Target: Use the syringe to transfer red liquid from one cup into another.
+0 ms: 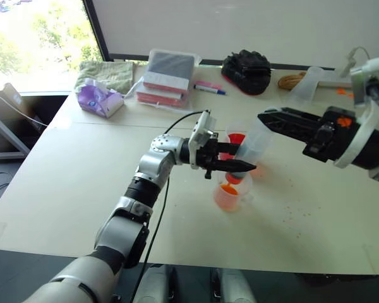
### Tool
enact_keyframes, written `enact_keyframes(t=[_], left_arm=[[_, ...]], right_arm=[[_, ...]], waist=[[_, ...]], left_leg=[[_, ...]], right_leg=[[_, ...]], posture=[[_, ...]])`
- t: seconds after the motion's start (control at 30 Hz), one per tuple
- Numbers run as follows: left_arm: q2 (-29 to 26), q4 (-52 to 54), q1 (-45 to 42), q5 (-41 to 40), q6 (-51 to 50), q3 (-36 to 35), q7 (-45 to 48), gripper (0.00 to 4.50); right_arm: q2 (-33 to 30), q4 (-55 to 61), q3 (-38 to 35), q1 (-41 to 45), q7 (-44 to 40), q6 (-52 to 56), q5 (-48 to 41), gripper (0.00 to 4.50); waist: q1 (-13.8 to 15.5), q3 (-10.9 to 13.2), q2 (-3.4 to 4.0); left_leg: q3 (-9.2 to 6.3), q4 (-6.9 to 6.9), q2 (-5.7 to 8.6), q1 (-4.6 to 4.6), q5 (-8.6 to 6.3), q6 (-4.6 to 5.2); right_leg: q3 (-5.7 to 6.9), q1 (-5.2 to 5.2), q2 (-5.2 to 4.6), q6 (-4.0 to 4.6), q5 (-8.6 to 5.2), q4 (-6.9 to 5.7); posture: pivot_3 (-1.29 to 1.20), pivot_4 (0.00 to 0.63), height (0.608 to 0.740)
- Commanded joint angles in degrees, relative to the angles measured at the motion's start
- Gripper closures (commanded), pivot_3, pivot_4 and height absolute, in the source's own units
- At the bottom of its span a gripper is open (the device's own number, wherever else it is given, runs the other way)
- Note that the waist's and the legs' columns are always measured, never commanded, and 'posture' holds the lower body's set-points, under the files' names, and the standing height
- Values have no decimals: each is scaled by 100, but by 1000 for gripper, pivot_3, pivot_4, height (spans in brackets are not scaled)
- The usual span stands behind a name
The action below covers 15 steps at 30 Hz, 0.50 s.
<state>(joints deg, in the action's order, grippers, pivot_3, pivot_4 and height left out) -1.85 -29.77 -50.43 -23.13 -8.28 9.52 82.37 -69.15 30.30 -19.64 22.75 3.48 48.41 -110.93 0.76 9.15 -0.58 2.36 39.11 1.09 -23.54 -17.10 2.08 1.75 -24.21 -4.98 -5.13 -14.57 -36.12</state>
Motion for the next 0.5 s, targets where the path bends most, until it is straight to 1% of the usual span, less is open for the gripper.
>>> enact_keyframes(t=[0.03,0.5], left_arm=[[107,89,-188,-64,47,-87,-108,3064],[114,118,-226,-100,8,-125,-126,3064]], right_arm=[[-41,401,194,2,-140,20,-207,3876],[65,599,510,-239,-32,-153,-207,3876]], waist=[[2,0,0],[2,0,0]], left_leg=[[0,0,0,0,0,0],[0,1,0,0,0,0]], right_leg=[[0,0,0,0,0,0],[0,0,0,0,0,0]], posture=[[0,150,740],[0,150,740]])
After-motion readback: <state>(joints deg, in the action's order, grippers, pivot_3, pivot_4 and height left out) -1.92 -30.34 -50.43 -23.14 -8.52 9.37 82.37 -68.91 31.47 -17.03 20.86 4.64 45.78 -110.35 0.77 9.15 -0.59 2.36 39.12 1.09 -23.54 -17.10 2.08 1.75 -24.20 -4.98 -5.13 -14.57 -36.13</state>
